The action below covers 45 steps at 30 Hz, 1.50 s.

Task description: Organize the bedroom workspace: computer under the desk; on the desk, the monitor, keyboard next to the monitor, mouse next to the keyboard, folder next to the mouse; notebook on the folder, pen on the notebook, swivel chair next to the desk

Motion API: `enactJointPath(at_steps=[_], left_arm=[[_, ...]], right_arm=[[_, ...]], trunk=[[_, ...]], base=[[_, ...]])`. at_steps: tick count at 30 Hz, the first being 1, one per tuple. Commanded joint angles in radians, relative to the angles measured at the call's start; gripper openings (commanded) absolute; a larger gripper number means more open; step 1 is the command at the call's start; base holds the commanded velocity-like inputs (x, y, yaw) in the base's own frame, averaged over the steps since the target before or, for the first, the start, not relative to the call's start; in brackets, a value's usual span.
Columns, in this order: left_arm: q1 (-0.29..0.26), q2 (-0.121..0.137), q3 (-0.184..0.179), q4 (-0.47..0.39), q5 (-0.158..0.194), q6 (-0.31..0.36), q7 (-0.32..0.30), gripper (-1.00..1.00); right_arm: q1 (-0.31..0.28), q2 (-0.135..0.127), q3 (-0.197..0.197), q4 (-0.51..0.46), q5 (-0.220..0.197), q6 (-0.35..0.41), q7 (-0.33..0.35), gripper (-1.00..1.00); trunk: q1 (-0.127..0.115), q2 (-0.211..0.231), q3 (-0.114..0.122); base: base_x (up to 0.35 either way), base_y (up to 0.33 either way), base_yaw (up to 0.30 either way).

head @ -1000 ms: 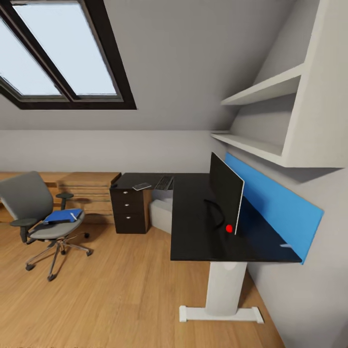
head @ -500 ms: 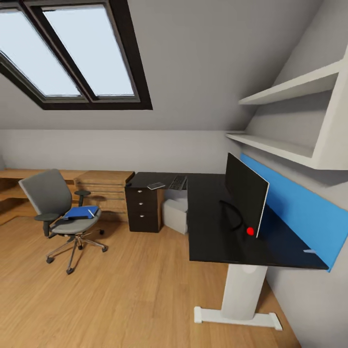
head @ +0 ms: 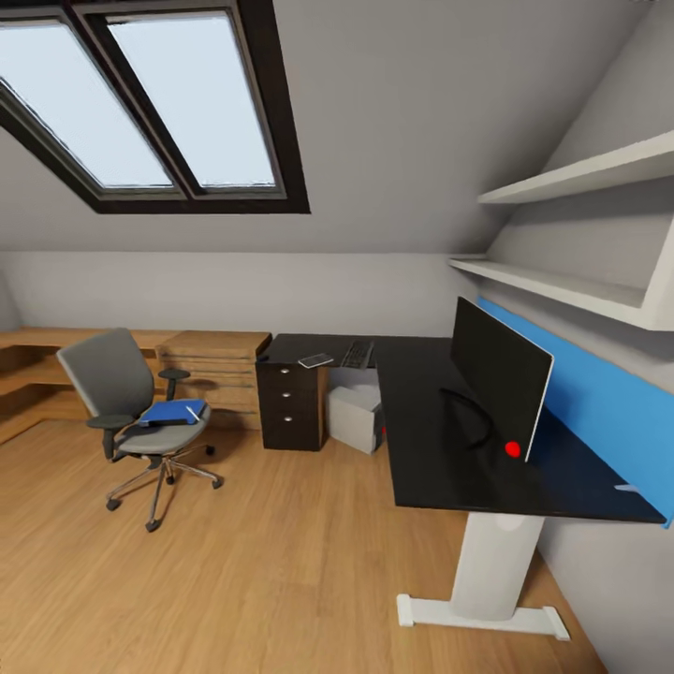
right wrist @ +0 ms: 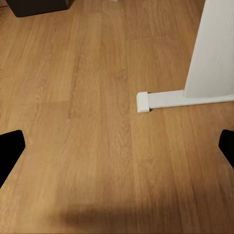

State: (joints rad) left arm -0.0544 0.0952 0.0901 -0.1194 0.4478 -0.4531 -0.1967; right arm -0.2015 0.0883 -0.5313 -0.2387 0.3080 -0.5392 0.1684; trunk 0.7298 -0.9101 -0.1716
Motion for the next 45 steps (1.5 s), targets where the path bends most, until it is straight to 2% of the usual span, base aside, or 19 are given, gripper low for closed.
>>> enactJointPath(at_steps=[1,15,26,38,45], left_arm=[[-0.001,0.0,0.008,0.001,0.003,-0.001,-0.01,1.0],[-0.001,0.0,0.008,0.001,0.002,-0.001,-0.014,1.0],[-0.001,0.0,0.008,0.001,0.002,-0.001,-0.015,1.0],[-0.001,0.0,0.008,0.001,0.002,-0.001,-0.015,1.0],[-0.001,0.0,0.008,0.001,0.002,-0.001,-0.015,1.0]], right_arm=[[-0.001,0.001,-0.009,-0.001,0.006,-0.002,0.005,1.0],[0.0,-0.001,-0.009,-0.001,0.007,-0.002,0.005,1.0],[-0.001,0.0,-0.009,0.001,0.008,-0.002,0.005,1.0],[-0.001,0.002,-0.009,0.002,0.008,-0.001,0.005,1.0],[-0.001,0.002,-0.009,0.002,0.008,-0.001,0.005,1.0]], trunk=[[-0.004,0.006,0.002],[-0.057,0.104,0.046],[-0.1,0.181,0.08],[-0.1,0.181,0.079],[-0.1,0.181,0.071]], base=[[0.0,0.045,0.0],[-0.042,0.009,-0.011],[0.018,0.136,-0.215],[0.252,0.229,-0.252],[0.291,0.197,-0.1]])
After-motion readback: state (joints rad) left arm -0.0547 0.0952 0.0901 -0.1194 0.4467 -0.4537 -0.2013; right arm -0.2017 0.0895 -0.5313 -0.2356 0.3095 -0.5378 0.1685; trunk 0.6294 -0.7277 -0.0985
